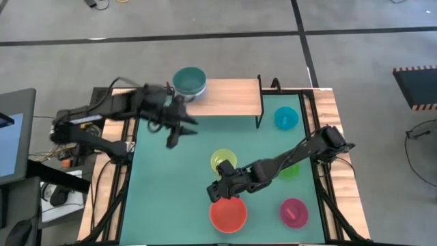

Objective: Place and stack bowls onto a shelf
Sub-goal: Stack the orange bowl on top of the green bowl on the shelf

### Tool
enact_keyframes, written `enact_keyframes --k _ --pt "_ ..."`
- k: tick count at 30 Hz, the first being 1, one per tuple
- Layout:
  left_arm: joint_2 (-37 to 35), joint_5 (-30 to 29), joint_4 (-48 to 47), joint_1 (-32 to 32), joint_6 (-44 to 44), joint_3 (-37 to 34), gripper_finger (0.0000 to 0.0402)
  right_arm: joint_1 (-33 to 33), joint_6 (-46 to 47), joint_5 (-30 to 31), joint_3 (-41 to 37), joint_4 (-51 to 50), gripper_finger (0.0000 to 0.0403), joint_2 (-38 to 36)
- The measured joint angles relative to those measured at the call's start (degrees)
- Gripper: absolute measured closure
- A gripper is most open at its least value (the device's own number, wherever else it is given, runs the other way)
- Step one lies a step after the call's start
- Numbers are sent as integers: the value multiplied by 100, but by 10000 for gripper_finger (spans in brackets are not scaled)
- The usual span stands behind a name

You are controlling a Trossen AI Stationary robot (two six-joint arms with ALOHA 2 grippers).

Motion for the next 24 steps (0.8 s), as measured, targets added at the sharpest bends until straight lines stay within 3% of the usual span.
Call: enact_keyframes --k 7,13,24 --pt "-1621 -591 1015 -747 -970 -2080 246 -102 105 -188 17 -28 192 2" --pt "-2826 -1125 1315 -1263 -1764 -3386 246 -490 72 -272 15 2 192 9" --pt "-4257 -991 1339 -2148 -3110 -5116 246 -315 -843 -280 15 363 192 11"
